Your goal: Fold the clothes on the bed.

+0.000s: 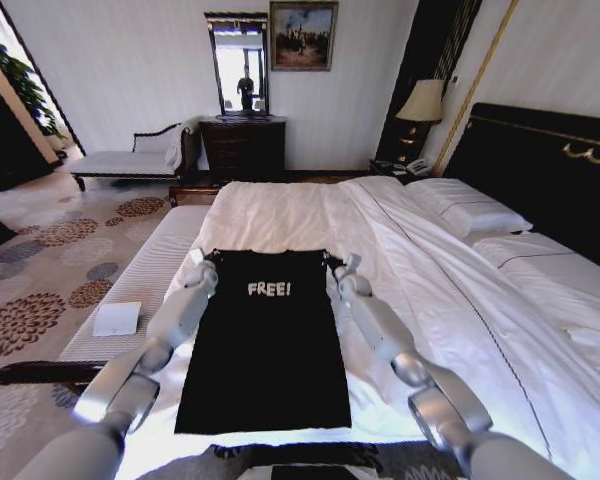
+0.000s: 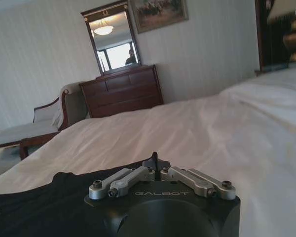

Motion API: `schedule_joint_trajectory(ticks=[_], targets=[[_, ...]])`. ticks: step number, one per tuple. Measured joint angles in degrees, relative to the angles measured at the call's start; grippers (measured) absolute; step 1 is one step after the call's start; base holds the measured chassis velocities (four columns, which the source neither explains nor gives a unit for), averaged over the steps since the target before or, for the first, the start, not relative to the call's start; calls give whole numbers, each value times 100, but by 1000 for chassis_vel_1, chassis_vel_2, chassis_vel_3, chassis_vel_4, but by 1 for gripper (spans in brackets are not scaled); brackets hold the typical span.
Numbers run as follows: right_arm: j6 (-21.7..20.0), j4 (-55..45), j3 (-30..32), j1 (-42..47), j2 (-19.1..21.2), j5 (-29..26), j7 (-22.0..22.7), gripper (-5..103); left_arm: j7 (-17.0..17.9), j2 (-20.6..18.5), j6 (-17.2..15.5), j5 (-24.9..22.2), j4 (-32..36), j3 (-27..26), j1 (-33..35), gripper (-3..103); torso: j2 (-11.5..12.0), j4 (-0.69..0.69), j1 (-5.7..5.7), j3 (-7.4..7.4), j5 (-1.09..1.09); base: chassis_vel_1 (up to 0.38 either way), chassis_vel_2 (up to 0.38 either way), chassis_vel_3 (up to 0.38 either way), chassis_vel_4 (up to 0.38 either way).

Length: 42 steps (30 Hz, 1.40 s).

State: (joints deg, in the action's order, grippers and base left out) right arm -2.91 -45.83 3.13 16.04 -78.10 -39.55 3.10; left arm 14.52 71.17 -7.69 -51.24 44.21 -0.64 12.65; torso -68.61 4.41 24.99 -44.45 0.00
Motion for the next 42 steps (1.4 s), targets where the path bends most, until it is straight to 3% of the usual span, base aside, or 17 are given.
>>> schedule_joint_trajectory(ticks=[11, 19, 25, 42], targets=[[350, 1185, 21, -710, -300, 315, -95, 0, -334, 335, 70, 100, -879, 218, -700, 0, 0, 1, 0, 0, 0, 0, 0, 0, 0], [662, 1480, 155, -730, -424, 658, -165, 0, -340, 371, 76, 158, -804, 227, -650, 0, 0, 0, 0, 1, 1, 0, 0, 0, 0], [962, 1127, 171, -361, -385, 813, -132, 0, -236, 241, 143, 260, -331, 131, -168, 0, 0, 0, 0, 1, 1, 0, 0, 0, 0], [1703, -1005, 287, 1933, -82, 2475, 53, 0, 130, -384, 585, 789, 2250, -317, 2159, 0, 0, 0, -2, 2, 0, 0, 0, 0, 0]])
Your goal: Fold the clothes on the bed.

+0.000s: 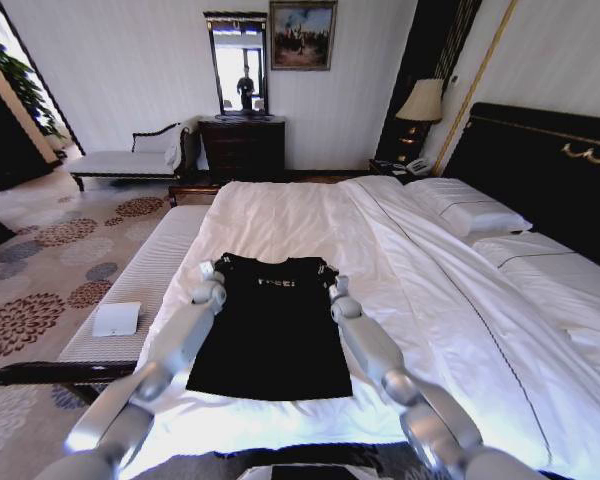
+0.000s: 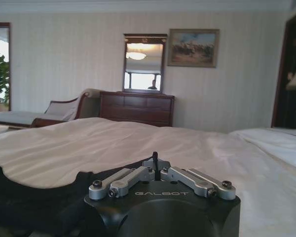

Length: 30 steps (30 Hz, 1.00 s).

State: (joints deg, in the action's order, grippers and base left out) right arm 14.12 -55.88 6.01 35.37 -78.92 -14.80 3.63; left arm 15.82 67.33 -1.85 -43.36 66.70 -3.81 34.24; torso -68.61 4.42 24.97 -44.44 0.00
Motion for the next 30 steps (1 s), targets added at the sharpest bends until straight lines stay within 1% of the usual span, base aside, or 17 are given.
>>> schedule_joint_trajectory(ticks=[2, 3, 4, 8, 9, 10, 11, 13, 14, 18, 22, 24, 25, 29, 30], targets=[[35, -305, 9, 274, 47, 130, 18, 0, 87, -75, 110, 49, 304, -85, 273, 0, 0, -1, -1, 1, 0, 0, 0, 0, 0], [35, -305, 9, 274, 47, 130, 18, 0, 87, -75, 110, 49, 304, -85, 273, 0, 0, -1, -1, 1, 0, 0, 0, 0, 0], [44, -496, 9, 448, 73, 159, 36, 0, 136, -103, 179, 97, 463, -124, 404, 0, 0, -1, 0, 0, 0, 0, 0, 0, 0], [75, -1231, 72, 1306, 109, 247, 122, 0, 246, -193, 448, 367, 1243, -284, 1175, 0, 0, 2, 1, -1, -1, 0, 0, 0, 0], [75, -1231, 72, 1306, 109, 247, 122, 0, 246, -193, 448, 367, 1243, -284, 1175, 0, 0, 2, 1, -1, -1, 0, 0, 0, 0], [76, -1422, 96, 1511, 111, 261, 137, 0, 249, -211, 501, 437, 1438, -353, 1454, 0, 0, 3, 0, 0, -2, 0, 0, 0, 0], [82, -1592, 121, 1689, 121, 294, 141, 0, 249, -222, 557, 515, 1565, -424, 1690, 0, -1, 0, -1, 0, 0, 0, 0, 0, 0], [111, -1813, 149, 1955, 154, 390, 140, 0, 249, -224, 647, 659, 1727, -571, 2083, 0, -1, -2, -2, 0, 1, 0, 0, 0, 0], [111, -1813, 149, 1955, 154, 390, 140, 0, 249, -224, 647, 659, 1727, -571, 2083, 0, -1, -2, -2, 0, 1, 0, 0, 0, 0], [154, -2202, 219, 2391, 223, 471, 133, 0, 243, -215, 709, 783, 1978, -761, 2495, 0, -1, 0, 0, 0, 1, 0, 0, 0, 0], [246, -2421, 293, 2754, 249, 643, 90, 0, 237, -272, 720, 792, 2221, -886, 2762, 0, -1, 2, 2, -1, 0, 0, 0, 0, 0], [295, -2590, 362, 3069, 258, 709, 31, 0, 193, -354, 743, 729, 2409, -994, 3081, 0, -1, 1, 2, 0, -1, 0, 0, 0, 0], [295, -2590, 362, 3069, 258, 709, 31, 0, 193, -354, 743, 729, 2409, -994, 3081, 0, -1, 1, 2, 0, -1, 0, 0, 0, 0], [375, -2830, 486, 3607, 238, 738, -14, 0, 61, -445, 820, 683, 2540, -1300, 3651, 0, -1, -1, 0, 0, 0, 0, 0, 0, 0], [375, -2830, 486, 3607, 238, 738, -14, 0, 61, -445, 820, 683, 2540, -1300, 3651, 0, -1, -1, 0, 0, 0, 0, 0, 0, 0]])
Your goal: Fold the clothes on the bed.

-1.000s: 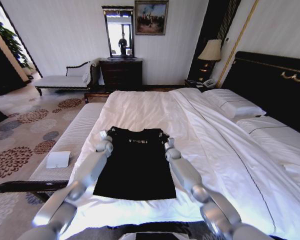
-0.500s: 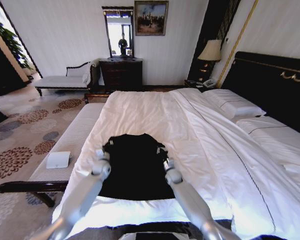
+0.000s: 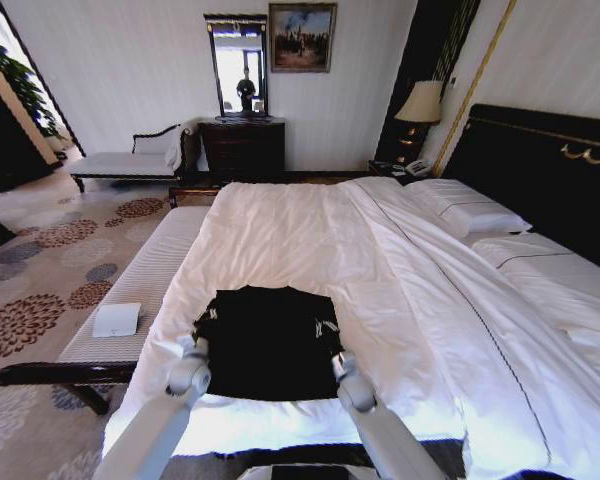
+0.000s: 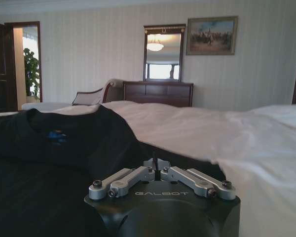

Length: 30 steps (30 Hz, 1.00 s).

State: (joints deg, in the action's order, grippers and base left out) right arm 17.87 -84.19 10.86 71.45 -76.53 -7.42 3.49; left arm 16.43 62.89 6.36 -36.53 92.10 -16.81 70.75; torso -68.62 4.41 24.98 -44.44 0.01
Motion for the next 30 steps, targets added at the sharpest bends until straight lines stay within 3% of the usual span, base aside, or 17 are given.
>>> schedule_joint_trajectory(ticks=[7, 10, 19, 30], targets=[[-59, -819, 216, 787, -26, -477, 26, 0, -17, -206, 17, -66, 515, -89, 554, 0, 1, 2, 0, 0, 0, 0, 0, 0, 0], [-57, -925, 224, 891, -52, -424, 25, 0, -14, -257, 15, -61, 645, -76, 724, 0, 1, 2, 0, 0, 0, 0, 0, 0, 0], [7, -1360, 408, 1305, -21, -418, 14, 0, -120, -137, 87, -39, 1110, -682, 1524, 0, 1, 1, 1, -1, -1, 0, 0, 0, 0], [120, -1545, 573, 1781, -46, -439, 17, 0, -124, -145, 71, -185, 1296, -768, 1743, 0, 1, 2, 1, -1, -1, 0, 0, 0, 0]])
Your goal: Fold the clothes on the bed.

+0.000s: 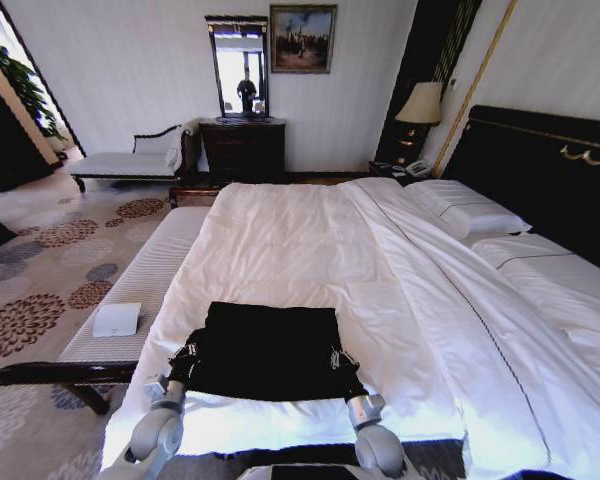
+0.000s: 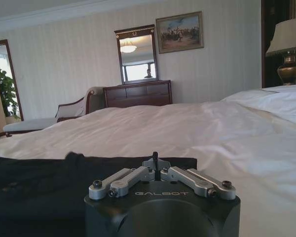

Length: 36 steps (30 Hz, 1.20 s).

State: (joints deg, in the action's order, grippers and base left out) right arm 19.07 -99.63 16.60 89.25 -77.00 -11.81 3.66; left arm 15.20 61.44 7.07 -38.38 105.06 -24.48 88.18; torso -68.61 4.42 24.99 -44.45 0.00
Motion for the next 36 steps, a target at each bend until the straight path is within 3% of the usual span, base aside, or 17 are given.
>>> schedule_joint_trajectory(ticks=[11, 36], targets=[[225, 2, 79, 466, -76, 117, 5, 0, -23, 210, 104, 286, 152, -70, 308, 0, 0, 0, 0, 0, 0, 0, 0, 0, 0], [311, -232, 350, 775, -86, 275, 11, 0, -74, 406, 204, 550, 197, -30, 507, 0, 0, 0, 0, 0, 0, 0, 0, 0, 0]])
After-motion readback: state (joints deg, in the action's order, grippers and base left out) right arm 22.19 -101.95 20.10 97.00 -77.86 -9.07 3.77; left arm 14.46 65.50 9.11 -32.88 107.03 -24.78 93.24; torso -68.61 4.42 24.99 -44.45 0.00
